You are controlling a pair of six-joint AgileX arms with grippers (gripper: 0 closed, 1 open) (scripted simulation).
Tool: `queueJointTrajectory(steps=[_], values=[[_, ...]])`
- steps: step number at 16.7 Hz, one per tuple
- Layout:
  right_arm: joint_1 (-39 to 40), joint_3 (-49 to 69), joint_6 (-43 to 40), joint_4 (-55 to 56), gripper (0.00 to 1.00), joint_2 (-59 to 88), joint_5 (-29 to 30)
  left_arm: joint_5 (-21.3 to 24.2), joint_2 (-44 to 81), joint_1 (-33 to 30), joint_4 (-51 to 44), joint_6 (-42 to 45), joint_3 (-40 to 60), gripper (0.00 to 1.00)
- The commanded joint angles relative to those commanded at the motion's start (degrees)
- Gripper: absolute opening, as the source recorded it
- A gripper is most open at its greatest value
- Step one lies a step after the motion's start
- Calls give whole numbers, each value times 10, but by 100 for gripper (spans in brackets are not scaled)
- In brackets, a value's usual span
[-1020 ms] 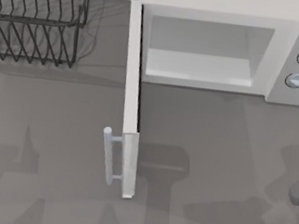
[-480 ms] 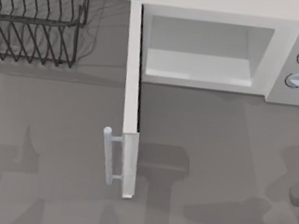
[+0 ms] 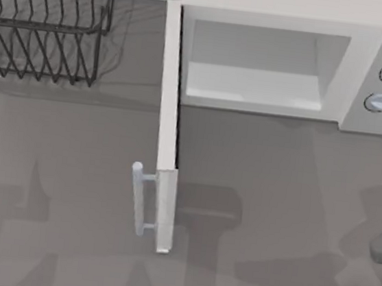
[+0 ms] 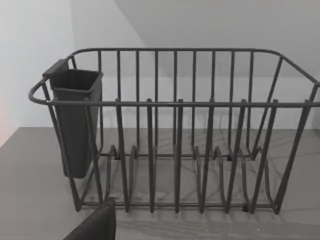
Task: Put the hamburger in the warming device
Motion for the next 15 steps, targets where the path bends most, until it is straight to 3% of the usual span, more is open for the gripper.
queueJointTrajectory(steps=[3,4,11,12,15], values=[[0,0,0,0,2,0,0,0,0,0,0,0,0,100],[0,0,0,0,0,0,0,0,0,0,0,0,0,100],[0,0,0,0,0,0,0,0,0,0,0,0,0,100],[-3,27,-1,-58,0,-43,-7,0,0,0,0,0,0,100],[-3,46,-3,-81,0,-52,-7,0,0,0,0,0,0,100]])
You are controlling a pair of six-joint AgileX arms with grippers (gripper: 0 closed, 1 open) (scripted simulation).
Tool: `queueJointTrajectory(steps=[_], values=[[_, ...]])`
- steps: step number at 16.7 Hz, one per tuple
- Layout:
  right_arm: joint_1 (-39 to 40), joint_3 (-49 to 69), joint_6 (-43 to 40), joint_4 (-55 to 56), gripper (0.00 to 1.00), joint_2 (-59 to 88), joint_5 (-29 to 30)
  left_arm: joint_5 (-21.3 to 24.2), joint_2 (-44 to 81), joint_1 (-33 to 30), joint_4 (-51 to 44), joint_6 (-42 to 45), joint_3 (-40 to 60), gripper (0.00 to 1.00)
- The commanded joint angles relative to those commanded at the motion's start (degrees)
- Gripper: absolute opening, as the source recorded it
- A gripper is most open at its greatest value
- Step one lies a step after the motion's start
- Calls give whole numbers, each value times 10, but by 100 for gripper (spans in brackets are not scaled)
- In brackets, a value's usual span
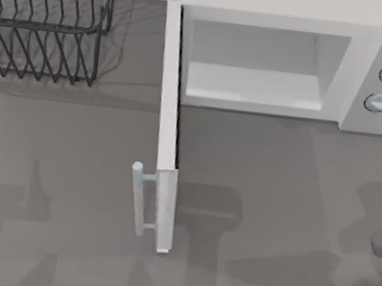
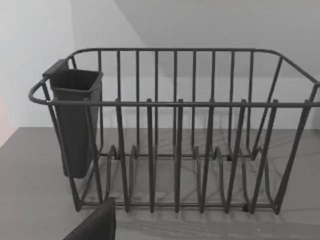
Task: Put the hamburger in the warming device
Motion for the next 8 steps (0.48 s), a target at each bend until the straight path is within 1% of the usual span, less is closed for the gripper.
queueJointTrajectory(steps=[8], values=[[-2,133,-4,-225,0,-78,0,0,0,0,0,0,0,100]])
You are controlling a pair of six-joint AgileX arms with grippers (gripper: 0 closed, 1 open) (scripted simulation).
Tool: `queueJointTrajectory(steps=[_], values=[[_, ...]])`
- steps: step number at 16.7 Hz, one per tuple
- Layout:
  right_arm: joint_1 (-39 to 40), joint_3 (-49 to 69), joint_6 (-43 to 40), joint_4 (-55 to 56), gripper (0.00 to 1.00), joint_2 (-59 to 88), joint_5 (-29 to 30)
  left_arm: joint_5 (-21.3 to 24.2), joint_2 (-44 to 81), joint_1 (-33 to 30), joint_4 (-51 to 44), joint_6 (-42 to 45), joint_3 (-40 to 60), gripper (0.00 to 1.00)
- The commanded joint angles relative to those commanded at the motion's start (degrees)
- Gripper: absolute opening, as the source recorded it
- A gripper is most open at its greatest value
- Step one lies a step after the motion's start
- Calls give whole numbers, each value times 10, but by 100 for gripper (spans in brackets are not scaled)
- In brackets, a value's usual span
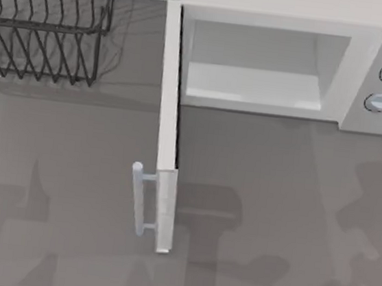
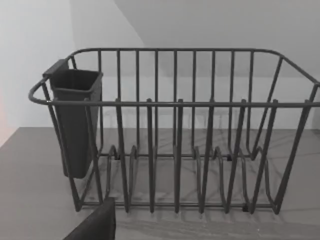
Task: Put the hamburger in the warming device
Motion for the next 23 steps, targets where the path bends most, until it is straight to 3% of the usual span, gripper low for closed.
queueJointTrajectory(steps=[7,11,15,23], values=[[0,18,1,-22,0,-11,0,0,0,0,0,0,0,100],[21,67,25,38,0,43,33,0,0,0,0,0,0,100],[63,151,88,195,0,175,102,0,0,0,0,0,0,100],[171,263,274,675,0,486,257,0,0,0,0,0,0,100]])
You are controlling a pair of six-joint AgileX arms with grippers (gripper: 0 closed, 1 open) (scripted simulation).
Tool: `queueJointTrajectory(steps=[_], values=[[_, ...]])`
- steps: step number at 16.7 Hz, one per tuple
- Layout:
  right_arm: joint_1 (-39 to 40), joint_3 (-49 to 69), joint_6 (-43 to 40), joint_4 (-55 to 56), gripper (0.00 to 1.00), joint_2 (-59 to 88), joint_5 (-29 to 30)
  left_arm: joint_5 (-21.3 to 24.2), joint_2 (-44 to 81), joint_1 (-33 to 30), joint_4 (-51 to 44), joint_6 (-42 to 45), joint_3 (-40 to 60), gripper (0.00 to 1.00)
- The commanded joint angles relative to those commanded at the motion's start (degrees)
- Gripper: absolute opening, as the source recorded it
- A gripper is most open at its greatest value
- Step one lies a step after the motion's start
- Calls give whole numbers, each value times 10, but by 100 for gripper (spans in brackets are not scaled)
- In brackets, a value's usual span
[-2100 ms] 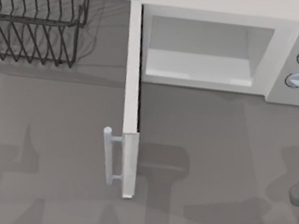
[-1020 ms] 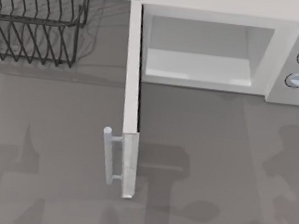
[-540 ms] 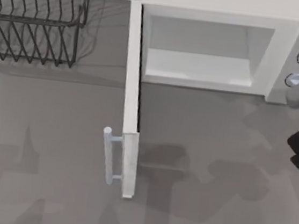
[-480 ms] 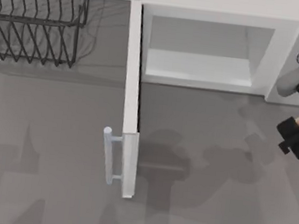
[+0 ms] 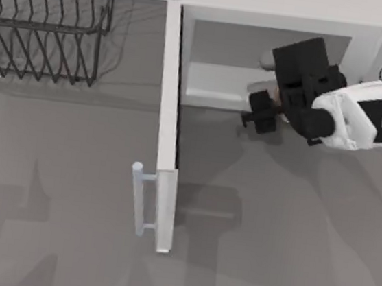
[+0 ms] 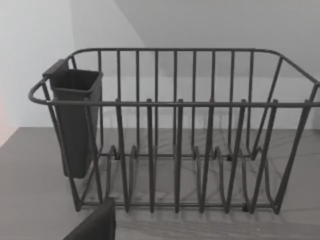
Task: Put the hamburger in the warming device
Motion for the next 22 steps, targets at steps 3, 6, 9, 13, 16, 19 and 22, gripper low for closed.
queueJointTrajectory(steps=[3,6,9,13,16,19,22], values=[[36,20,69,143,0,65,45,0,0,0,0,0,0,100],[63,30,123,233,0,102,77,0,0,0,0,0,0,100],[76,36,150,272,0,112,92,0,0,0,0,0,0,100],[77,36,152,274,0,112,92,0,0,0,0,0,0,100],[73,41,152,265,0,110,85,0,0,0,0,0,0,100],[67,96,153,225,0,113,54,0,0,0,0,0,0,100],[53,199,151,165,0,135,18,0,0,0,0,0,0,100]])
